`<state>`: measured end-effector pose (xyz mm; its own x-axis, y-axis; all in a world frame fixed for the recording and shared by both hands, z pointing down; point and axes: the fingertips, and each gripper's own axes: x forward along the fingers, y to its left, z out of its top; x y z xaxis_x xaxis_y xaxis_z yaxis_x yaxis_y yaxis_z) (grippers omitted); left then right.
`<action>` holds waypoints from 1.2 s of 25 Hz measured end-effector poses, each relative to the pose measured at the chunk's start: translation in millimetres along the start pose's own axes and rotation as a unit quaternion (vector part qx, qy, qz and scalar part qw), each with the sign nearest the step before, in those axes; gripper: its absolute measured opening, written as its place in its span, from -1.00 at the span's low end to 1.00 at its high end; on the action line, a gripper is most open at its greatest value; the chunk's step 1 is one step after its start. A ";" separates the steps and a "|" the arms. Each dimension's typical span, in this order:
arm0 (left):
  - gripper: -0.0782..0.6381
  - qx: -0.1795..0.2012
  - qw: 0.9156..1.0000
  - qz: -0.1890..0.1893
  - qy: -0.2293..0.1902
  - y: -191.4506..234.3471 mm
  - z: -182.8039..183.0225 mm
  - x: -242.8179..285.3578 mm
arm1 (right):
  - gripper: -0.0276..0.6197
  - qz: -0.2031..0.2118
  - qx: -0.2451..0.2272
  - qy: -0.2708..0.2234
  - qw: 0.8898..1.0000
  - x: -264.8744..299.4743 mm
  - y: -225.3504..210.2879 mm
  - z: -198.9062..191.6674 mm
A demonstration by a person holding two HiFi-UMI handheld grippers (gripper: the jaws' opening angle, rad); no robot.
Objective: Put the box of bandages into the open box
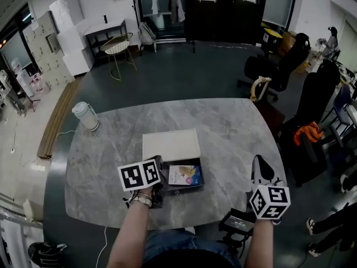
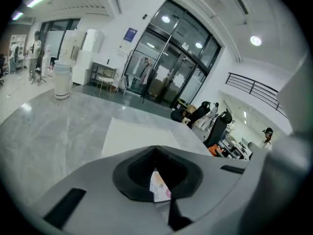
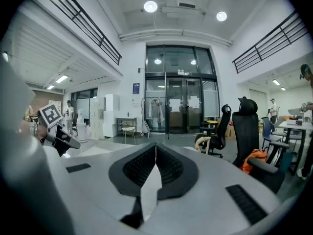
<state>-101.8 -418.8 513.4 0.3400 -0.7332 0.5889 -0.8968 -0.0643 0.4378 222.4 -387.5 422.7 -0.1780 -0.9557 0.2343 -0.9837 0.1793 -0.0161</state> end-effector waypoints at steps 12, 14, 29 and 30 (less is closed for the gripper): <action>-0.75 0.086 0.978 0.007 -0.189 -0.9 75.2 -81.4 | -0.84 0.059 -0.020 -0.057 0.996 14.4 35.4 45.2; -0.75 0.106 0.972 0.019 -0.211 6.9 84.2 -95.4 | -0.83 0.074 -0.012 -0.064 0.995 19.6 43.8 48.8; -0.75 0.137 0.895 0.078 -0.417 45.9 136.6 -207.3 | -0.84 0.158 -0.057 -0.136 0.976 24.5 109.4 92.1; -0.75 0.136 0.894 0.078 -0.420 45.8 136.8 -209.7 | -0.84 0.160 -0.061 -0.139 0.975 23.3 111.8 94.1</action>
<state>-252.9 -360.6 317.1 -0.0250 -0.9900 -0.1387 -0.9894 0.0047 0.1452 105.8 -411.8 334.9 -0.4932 -0.8692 -0.0358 -0.8686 0.4898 0.0748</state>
